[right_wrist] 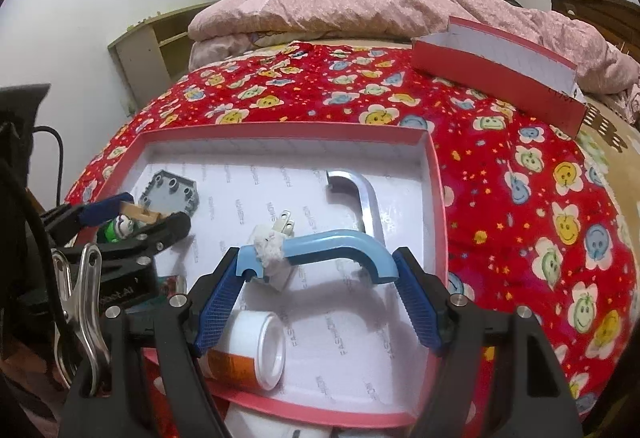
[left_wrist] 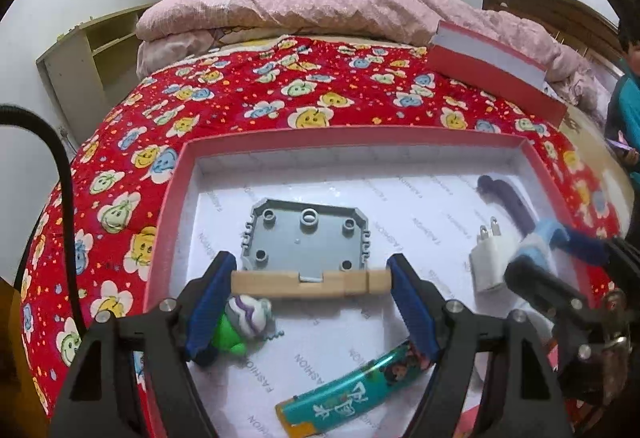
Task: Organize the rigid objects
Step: 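Open both grippers to release the wooden piece and blue handle in the tray, then withdraw both grippers from the tray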
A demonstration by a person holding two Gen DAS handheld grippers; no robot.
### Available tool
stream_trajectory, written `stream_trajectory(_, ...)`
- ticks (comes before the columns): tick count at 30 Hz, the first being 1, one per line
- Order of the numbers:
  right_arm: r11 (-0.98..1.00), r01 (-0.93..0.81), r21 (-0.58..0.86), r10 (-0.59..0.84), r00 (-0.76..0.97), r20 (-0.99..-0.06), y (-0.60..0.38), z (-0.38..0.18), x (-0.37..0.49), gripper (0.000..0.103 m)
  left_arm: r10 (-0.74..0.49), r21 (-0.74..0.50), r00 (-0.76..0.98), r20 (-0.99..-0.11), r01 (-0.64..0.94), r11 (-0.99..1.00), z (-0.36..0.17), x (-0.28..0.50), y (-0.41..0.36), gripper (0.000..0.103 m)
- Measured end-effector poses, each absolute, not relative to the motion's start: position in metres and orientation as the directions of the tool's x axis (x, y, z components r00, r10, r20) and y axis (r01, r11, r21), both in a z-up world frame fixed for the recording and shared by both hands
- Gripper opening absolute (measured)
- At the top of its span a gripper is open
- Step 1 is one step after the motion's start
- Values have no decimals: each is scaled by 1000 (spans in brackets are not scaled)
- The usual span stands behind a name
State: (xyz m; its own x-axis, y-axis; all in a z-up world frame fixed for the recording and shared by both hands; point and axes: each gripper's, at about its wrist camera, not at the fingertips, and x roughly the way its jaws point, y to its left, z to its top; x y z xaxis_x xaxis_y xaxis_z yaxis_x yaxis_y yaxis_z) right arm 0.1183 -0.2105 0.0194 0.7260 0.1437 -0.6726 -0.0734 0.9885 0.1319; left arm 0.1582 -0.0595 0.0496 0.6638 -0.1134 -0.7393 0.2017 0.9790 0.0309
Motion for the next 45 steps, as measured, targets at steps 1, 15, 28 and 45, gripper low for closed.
stream_trajectory(1,988,-75,135,147,727,-671,-211,19,119,76,-113,31,665,-738,200,979,50,159,-60,81)
stream_trajectory(15,986,-103,134,166,738,-654,-203,16,119,85,-116,27,666,-737,200,979,49,158,-61,89)
stream_trajectory(28,985,-112,134,171,770,-614,-203,29,103,87,-105,2,671,-734,157,988,60,147,-50,89)
stream_trajectory(45,981,-119,153,188,778,-600,-203,40,85,87,-126,-5,687,-716,175,985,73,123,-48,89)
